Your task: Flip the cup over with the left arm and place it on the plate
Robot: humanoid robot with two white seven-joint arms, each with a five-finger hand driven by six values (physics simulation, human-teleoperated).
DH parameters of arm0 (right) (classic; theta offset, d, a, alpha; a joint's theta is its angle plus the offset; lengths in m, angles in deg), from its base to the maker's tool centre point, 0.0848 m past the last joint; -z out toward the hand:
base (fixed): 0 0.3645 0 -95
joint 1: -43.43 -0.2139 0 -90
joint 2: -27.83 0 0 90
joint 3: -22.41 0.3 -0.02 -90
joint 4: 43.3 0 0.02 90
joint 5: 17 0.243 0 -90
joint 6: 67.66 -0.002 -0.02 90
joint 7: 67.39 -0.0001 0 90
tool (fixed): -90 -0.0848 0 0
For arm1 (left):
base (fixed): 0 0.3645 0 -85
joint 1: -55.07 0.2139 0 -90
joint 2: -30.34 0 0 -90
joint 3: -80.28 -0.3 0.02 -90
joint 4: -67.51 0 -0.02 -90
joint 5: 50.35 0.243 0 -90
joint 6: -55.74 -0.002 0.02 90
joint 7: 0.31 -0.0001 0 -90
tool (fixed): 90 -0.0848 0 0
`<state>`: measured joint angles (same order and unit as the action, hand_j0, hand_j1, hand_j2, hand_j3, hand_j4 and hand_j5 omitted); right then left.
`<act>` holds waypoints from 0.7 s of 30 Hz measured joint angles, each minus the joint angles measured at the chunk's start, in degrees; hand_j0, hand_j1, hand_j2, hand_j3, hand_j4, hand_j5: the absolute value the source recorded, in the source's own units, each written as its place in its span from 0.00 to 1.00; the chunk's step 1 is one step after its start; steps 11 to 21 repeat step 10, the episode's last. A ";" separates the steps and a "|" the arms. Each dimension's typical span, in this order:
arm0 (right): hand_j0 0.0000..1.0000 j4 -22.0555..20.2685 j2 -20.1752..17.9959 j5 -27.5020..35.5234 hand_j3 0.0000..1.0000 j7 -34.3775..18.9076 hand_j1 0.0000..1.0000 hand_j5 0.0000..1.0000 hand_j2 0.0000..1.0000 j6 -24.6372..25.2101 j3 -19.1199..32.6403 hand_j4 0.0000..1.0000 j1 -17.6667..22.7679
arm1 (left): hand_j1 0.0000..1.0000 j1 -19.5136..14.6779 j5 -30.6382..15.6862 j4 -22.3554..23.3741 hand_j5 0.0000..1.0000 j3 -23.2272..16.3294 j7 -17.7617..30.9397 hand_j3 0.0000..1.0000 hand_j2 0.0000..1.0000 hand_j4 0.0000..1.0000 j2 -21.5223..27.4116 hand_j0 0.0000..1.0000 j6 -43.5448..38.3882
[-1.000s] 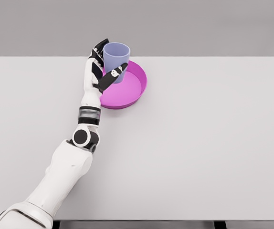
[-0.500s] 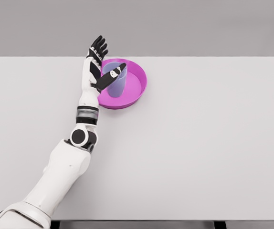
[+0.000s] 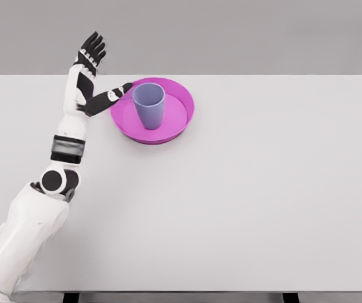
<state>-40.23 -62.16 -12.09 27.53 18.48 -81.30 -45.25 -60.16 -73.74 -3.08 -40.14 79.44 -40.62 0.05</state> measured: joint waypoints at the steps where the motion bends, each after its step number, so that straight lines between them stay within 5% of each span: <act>1: 1.00 0.00 0.00 0.00 1.00 0.00 1.00 1.00 1.00 0.00 0.00 1.00 -0.09 | 1.00 0.62 -0.11 -2.30 1.00 -0.70 4.70 1.00 1.00 1.00 4.56 1.00 0.19; 5: 1.00 0.00 0.00 0.00 1.00 0.00 1.00 1.00 1.00 0.00 0.00 1.00 -0.09 | 1.00 2.55 -0.38 -8.50 1.00 -2.52 24.18 1.00 1.00 1.00 20.87 1.00 0.57; 9: 1.00 0.00 0.00 0.00 1.00 0.00 1.00 1.00 1.00 0.00 0.00 1.00 -0.09 | 1.00 3.08 -0.56 -9.61 1.00 -3.53 32.83 1.00 1.00 1.00 31.11 1.00 0.71; 21: 1.00 0.00 0.00 0.00 1.00 0.00 1.00 1.00 1.00 0.00 0.00 1.00 -0.09 | 1.00 3.08 -0.75 -9.56 1.00 -3.65 34.26 1.00 1.00 1.00 32.40 1.00 0.72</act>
